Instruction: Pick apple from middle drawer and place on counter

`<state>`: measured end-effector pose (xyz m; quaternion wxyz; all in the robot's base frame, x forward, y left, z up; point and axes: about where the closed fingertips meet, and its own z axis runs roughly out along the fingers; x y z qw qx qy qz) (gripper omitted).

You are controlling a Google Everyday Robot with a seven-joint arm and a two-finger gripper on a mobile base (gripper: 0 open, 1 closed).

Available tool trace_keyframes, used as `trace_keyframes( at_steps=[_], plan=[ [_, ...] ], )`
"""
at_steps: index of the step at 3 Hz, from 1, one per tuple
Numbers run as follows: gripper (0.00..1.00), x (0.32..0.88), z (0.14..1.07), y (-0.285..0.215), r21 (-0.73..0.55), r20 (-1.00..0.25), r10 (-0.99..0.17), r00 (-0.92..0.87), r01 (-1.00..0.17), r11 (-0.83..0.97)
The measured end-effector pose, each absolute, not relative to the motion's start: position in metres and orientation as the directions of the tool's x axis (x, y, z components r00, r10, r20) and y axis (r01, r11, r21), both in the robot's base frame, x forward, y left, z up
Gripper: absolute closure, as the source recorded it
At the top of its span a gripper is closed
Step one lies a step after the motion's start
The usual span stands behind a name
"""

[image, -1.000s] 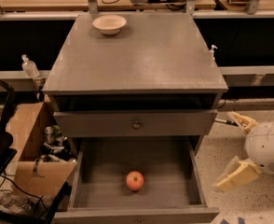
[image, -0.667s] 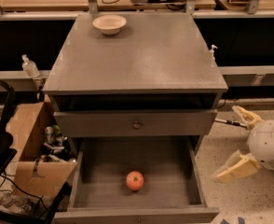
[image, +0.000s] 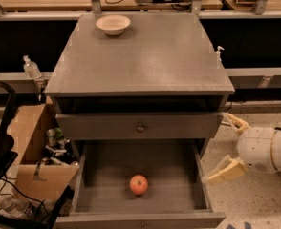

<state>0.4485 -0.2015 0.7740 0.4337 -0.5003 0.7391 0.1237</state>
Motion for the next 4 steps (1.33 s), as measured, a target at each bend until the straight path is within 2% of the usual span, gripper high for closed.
trace_keyframes(
  at_steps=[2, 3, 4],
  plan=[
    [0.0, 0.489, 0.614, -0.144, -0.194, -0.857, -0.51, -0.069, -0.874, 0.445],
    [0.0, 0.499, 0.555, -0.127, -0.162, -0.871, -0.485, -0.082, -0.883, 0.44],
    [0.0, 0.501, 0.554, -0.124, -0.156, -0.873, -0.481, -0.083, -0.887, 0.435]
  ],
)
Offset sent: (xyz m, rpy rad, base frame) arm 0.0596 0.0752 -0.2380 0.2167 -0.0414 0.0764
